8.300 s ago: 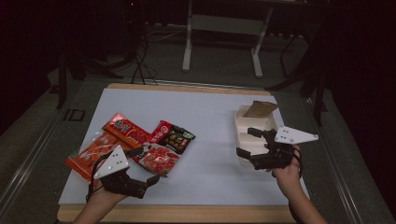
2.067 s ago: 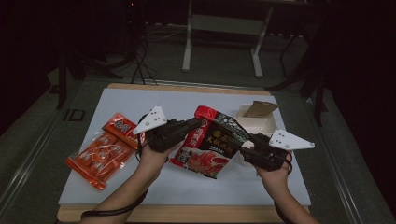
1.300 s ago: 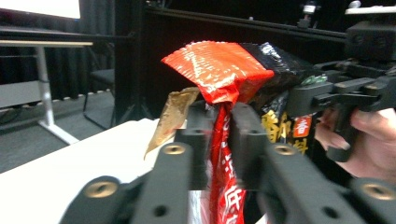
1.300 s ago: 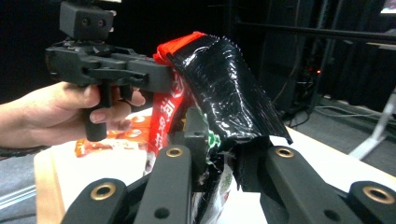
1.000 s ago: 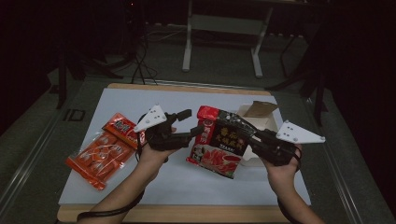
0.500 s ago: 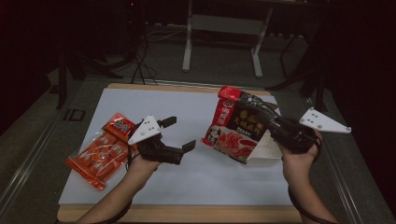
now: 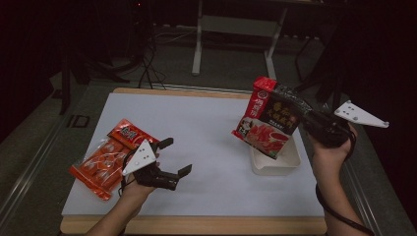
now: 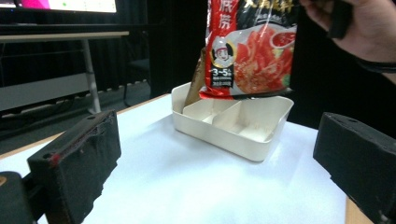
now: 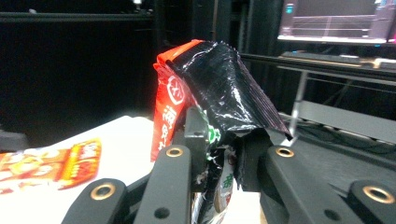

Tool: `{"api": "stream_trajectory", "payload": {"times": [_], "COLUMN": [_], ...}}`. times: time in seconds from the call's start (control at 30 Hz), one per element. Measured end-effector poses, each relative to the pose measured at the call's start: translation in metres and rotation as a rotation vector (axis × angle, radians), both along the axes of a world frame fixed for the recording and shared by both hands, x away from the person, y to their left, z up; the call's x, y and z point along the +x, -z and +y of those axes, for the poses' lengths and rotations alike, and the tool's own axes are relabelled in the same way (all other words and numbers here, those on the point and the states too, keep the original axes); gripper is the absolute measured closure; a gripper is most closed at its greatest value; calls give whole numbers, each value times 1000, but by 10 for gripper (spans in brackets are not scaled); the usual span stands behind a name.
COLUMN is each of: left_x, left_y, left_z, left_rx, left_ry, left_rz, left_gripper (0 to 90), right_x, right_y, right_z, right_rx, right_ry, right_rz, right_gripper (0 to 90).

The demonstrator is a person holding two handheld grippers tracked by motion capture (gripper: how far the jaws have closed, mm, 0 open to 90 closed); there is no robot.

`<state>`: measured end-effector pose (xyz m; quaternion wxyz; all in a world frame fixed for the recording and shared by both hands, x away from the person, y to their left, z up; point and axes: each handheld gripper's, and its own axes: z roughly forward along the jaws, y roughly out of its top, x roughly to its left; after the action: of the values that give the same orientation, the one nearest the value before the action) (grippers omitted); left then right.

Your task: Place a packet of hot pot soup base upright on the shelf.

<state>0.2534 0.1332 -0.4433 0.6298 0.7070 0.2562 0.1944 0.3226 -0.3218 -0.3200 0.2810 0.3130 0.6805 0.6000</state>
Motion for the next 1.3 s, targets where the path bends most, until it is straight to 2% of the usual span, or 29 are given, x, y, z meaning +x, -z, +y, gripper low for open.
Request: {"api": "stream_trajectory", "payload": {"times": [0.07,0.2,0.37,0.53,0.6,0.63,0.73,0.8,1.1,1.23,1.3], "left_x": [-4,-12,-21,-29,-32,-33,-35,-35,-35,-35,-35], "left_y": [5,20,31,39,42,43,44,44,44,45,46], "left_z": [3,6,9,11,10,10,9,10,13,13,13], "left_rx": [-8,6,20,-3,-5,-7,-1,-13,-26,-32,-31], "left_ry": [-6,-27,-30,-37,-36,-36,-36,-36,-49,-49,-47], "left_rz": [10,47,61,71,72,71,72,70,65,79,82], "left_gripper": [15,15,15,15,16,15,15,16,15,15,16], "right_x": [4,10,18,29,34,37,43,47,67,75,80], "right_y": [2,4,7,10,13,14,16,18,32,37,38], "right_z": [-5,-11,-19,-32,-37,-39,-43,-45,-48,-47,-46], "right_rx": [-6,-38,-48,-50,-48,-56,-73,-88,-116,-123,-145], "right_ry": [14,31,71,77,58,58,48,39,46,45,43], "right_rz": [-9,-35,-30,-25,-40,-49,-43,-37,-22,-15,-21], "right_gripper": [782,781,781,781,780,780,780,780,779,779,779]}}
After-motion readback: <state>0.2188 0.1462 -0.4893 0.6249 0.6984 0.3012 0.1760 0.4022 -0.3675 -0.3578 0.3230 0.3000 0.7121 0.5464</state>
